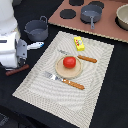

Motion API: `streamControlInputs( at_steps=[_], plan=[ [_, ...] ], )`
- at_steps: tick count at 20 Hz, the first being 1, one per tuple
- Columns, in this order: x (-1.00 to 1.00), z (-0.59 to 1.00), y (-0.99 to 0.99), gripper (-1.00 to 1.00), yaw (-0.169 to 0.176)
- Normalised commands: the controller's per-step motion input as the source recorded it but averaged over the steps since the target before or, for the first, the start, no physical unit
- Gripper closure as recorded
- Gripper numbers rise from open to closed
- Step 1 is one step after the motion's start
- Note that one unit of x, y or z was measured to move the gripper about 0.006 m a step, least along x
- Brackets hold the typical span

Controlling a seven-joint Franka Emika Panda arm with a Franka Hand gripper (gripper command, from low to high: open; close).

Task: Interact with the objects in diverse but meaningful ways.

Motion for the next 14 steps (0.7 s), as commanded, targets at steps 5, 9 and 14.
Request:
streamControlInputs(
  at_steps=[5,9,14],
  plan=[
    [0.2,-0.06,-0.25,-1.0,0.0],
    [0.2,-0.1,-0.21,-1.0,0.0],
    [0.28,-0.08,-0.14,-1.0,0.0]
  ],
)
